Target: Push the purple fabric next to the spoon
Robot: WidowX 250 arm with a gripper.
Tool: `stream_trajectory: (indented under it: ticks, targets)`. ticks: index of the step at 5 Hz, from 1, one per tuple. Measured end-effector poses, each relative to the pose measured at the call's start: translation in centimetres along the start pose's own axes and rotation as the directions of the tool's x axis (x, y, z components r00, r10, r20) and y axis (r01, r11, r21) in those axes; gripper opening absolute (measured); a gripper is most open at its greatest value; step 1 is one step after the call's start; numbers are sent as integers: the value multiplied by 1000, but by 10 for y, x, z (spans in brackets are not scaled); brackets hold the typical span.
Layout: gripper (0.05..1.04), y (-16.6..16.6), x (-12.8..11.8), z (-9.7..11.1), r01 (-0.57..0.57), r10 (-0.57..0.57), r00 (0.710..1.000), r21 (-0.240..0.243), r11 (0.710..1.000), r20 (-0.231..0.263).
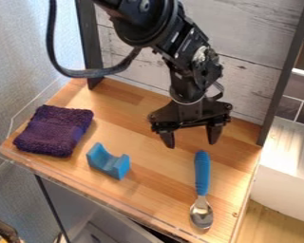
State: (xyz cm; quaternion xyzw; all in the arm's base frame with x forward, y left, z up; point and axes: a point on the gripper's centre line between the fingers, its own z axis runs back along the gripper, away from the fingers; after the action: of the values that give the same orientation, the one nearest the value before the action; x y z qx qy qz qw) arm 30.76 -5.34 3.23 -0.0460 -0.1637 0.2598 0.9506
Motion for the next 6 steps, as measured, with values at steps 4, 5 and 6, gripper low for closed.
stream_trajectory:
  ticks: [4,5,6]
  targets:
    - [999,73,34,27,-416,415,909,44,908,38]
    - [999,107,45,31,-526,517,849,102,844,106]
    - [999,150,58,37,-666,646,745,121,736,167]
